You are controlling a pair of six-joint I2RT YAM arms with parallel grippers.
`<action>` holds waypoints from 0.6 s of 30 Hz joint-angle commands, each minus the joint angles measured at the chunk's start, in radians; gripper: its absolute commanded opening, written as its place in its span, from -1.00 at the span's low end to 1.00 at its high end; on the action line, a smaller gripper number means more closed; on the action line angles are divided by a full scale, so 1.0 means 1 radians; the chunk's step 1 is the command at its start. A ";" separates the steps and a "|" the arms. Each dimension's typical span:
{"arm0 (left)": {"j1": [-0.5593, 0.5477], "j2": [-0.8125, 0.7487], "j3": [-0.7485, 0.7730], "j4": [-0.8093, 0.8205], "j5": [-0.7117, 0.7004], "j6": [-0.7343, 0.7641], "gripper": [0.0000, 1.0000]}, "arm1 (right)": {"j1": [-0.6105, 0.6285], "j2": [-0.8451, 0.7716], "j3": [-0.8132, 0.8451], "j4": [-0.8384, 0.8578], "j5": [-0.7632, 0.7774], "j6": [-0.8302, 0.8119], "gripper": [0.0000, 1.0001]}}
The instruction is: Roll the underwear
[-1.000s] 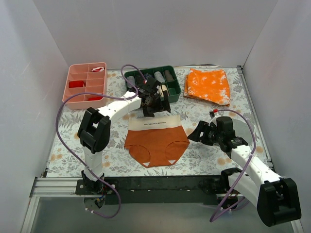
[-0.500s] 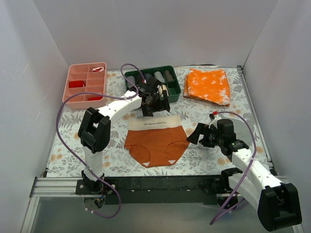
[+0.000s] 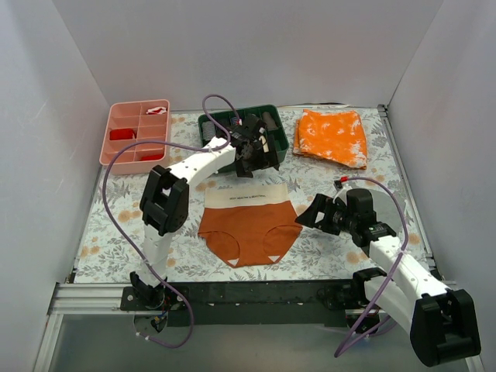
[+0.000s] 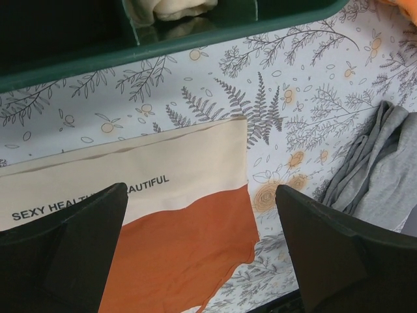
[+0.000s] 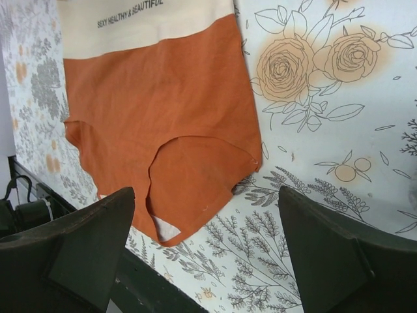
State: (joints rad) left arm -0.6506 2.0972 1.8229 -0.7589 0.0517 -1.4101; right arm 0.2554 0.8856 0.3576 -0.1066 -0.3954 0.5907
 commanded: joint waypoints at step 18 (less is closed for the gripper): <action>-0.133 0.245 0.334 -0.091 0.019 -0.075 0.50 | -0.011 0.078 -0.037 0.054 0.017 -0.058 0.23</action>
State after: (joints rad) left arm -0.7753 2.3463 2.1128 -0.8200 0.0677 -1.4525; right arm 0.2501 0.9207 0.3176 -0.1017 -0.3847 0.5442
